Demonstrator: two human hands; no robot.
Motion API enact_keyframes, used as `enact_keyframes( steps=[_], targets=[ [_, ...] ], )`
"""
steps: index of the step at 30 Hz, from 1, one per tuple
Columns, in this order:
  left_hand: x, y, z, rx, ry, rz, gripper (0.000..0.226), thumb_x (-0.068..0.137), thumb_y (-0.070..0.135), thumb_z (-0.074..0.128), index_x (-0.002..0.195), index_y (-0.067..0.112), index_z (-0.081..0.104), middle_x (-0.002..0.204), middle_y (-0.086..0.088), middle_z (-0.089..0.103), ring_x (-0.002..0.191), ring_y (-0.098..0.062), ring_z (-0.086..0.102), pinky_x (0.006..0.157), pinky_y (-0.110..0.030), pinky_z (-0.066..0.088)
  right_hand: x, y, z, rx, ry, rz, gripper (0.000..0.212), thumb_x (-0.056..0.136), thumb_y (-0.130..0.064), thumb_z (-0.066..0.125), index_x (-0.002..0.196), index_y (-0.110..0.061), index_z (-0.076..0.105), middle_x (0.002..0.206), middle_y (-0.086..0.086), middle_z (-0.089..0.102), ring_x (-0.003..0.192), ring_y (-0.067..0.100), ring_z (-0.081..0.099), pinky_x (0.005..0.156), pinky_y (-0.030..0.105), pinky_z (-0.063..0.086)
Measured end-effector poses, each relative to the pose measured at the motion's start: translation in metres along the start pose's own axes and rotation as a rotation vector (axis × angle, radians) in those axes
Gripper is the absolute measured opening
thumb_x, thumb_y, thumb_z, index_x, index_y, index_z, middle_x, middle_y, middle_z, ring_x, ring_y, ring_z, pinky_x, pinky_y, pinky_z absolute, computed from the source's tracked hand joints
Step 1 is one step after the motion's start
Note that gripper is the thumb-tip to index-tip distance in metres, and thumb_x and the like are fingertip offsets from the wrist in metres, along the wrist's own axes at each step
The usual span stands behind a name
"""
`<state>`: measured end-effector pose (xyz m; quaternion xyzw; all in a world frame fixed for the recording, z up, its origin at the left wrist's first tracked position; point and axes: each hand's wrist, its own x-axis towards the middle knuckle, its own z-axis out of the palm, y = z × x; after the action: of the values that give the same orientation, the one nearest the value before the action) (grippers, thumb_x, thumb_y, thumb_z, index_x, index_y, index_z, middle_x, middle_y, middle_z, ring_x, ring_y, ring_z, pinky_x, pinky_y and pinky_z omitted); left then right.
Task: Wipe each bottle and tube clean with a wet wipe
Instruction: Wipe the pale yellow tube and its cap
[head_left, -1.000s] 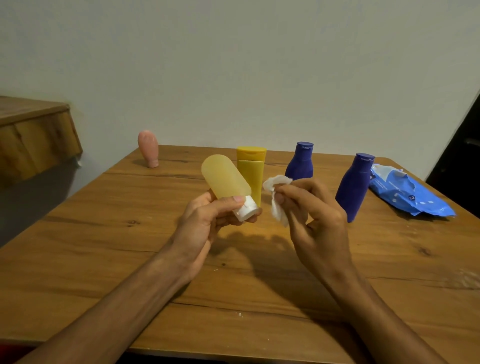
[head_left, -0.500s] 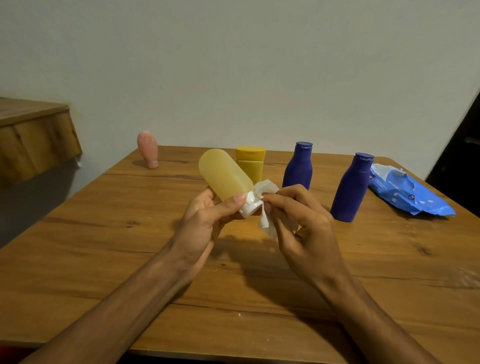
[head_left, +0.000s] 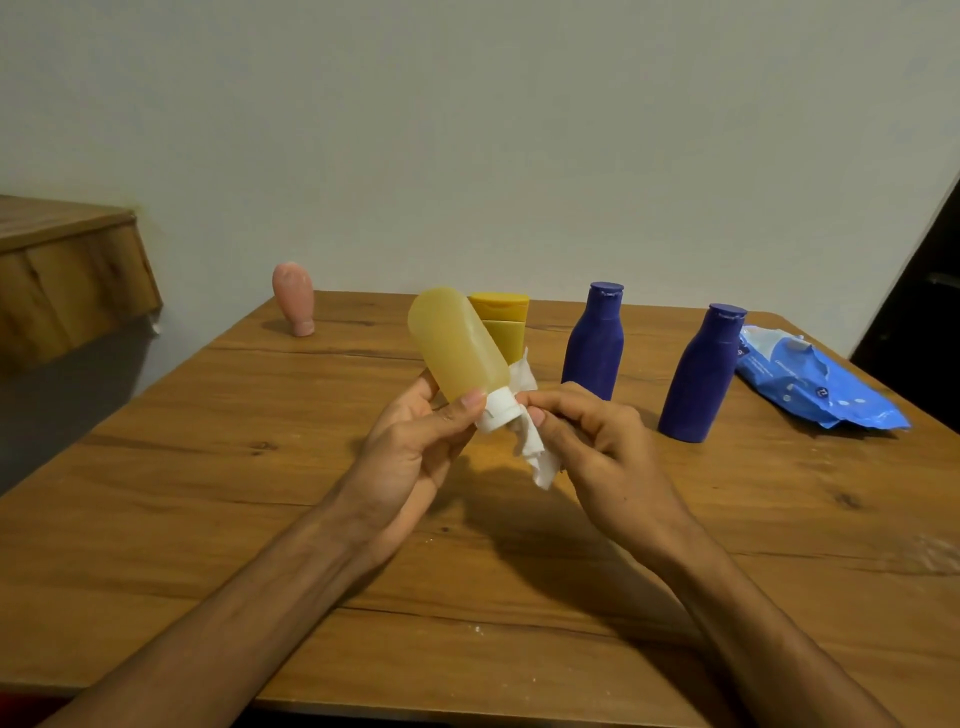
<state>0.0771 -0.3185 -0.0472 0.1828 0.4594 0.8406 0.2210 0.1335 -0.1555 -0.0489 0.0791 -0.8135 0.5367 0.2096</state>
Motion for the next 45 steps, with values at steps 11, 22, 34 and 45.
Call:
enact_keyframes(
  steps=[11, 22, 34, 45],
  targets=[
    [0.001, -0.002, -0.005, 0.124, 0.169, -0.007, 0.068, 0.071, 0.026, 0.074, 0.131, 0.007, 0.051, 0.110, -0.010, 0.073, 0.104, -0.022, 0.067, 0.091, -0.036, 0.049, -0.005, 0.005, 0.006, -0.412, 0.148, -0.504, 0.029, 0.090, -0.023, 0.056, 0.115, -0.012, 0.064, 0.106, 0.002, 0.058, 0.096, 0.013, 0.057, 0.073, 0.028, 0.053],
    [-0.005, 0.004, 0.005, 0.009, 0.143, -0.108, 0.058, 0.070, 0.019, 0.065, 0.124, 0.000, 0.056, 0.102, -0.015, 0.072, 0.089, -0.023, 0.070, 0.085, -0.039, 0.054, -0.003, 0.009, 0.004, -0.564, 0.210, -0.682, 0.025, 0.090, -0.022, 0.057, 0.103, -0.004, 0.069, 0.100, 0.011, 0.066, 0.089, 0.020, 0.064, 0.065, 0.035, 0.055],
    [-0.001, 0.001, 0.000, 0.036, 0.213, -0.104, 0.066, 0.068, 0.018, 0.071, 0.128, 0.002, 0.050, 0.103, -0.014, 0.073, 0.090, -0.023, 0.071, 0.080, -0.039, 0.055, -0.005, 0.005, 0.007, -0.494, 0.173, -0.648, 0.023, 0.087, -0.020, 0.060, 0.103, -0.005, 0.069, 0.103, 0.008, 0.063, 0.094, 0.012, 0.059, 0.077, 0.017, 0.051],
    [-0.001, 0.007, -0.002, 0.040, 0.045, -0.120, 0.045, 0.076, 0.022, 0.071, 0.115, 0.003, 0.059, 0.099, -0.015, 0.072, 0.087, -0.024, 0.070, 0.080, -0.037, 0.060, -0.002, 0.006, 0.003, -0.344, 0.243, -0.484, 0.024, 0.086, -0.017, 0.063, 0.108, -0.009, 0.067, 0.105, 0.003, 0.063, 0.098, 0.009, 0.059, 0.079, 0.019, 0.052]
  ],
)
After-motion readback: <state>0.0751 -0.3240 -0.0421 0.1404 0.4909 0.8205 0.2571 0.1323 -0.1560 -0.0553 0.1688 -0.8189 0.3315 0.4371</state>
